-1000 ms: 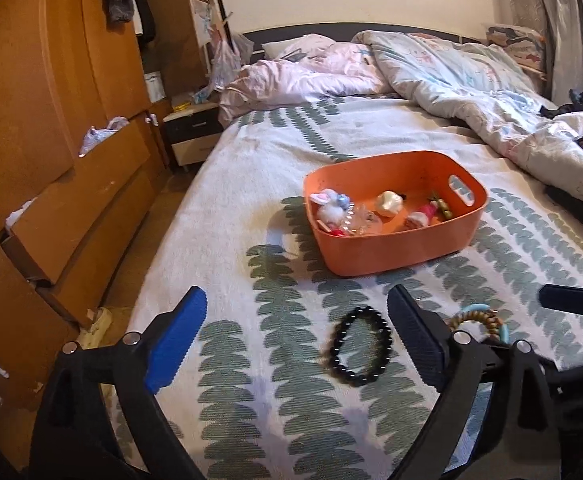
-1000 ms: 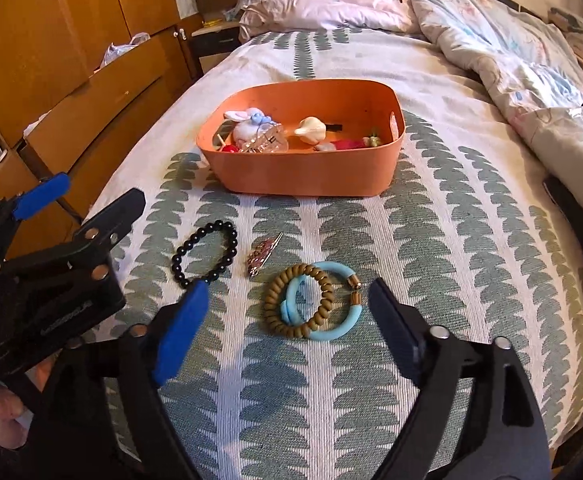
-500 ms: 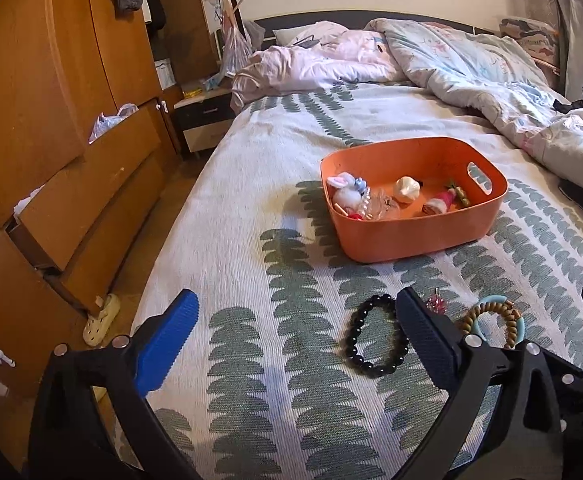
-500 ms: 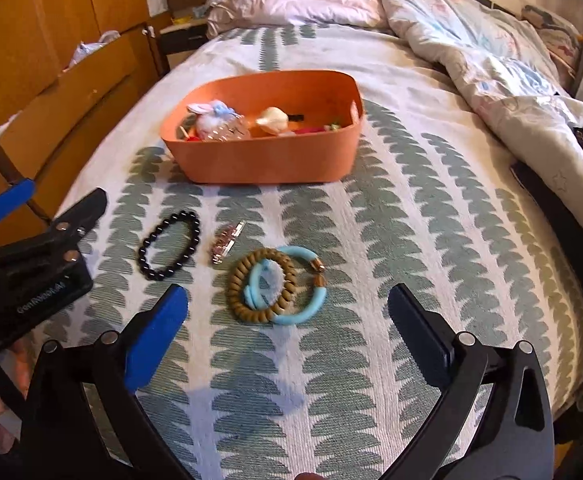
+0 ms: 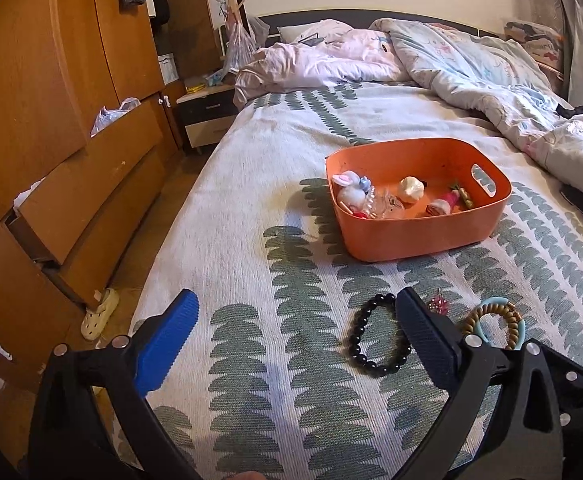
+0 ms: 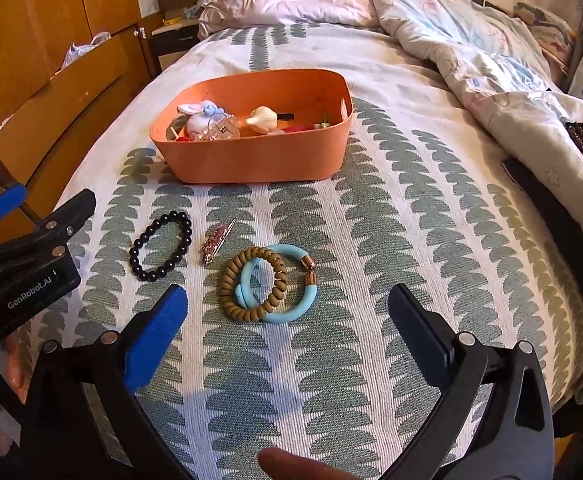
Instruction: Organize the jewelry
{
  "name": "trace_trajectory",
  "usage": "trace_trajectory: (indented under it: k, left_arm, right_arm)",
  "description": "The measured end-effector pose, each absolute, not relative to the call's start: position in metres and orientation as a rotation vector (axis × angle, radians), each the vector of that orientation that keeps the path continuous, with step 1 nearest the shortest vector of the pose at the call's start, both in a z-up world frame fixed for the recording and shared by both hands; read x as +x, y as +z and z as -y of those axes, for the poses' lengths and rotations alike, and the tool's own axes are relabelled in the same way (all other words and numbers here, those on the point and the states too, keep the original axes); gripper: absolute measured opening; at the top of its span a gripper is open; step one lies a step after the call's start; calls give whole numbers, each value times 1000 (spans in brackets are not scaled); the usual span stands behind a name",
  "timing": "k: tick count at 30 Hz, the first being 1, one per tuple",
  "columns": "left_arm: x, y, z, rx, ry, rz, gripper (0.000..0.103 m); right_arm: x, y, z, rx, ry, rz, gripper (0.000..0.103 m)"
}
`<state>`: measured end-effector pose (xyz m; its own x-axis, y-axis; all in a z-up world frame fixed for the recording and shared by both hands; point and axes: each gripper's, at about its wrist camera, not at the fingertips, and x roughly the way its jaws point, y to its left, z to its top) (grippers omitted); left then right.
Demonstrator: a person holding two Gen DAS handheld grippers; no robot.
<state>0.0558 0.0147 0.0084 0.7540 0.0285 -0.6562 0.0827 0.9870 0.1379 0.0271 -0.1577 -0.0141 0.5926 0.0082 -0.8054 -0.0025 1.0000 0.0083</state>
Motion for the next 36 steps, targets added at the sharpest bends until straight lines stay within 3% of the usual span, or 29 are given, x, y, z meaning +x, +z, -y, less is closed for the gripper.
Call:
trace_trajectory:
  k: [36]
  left_arm:
    - [59, 7, -17, 144, -26, -725, 98]
  right_arm:
    - [25, -11, 159, 1, -11, -907, 100]
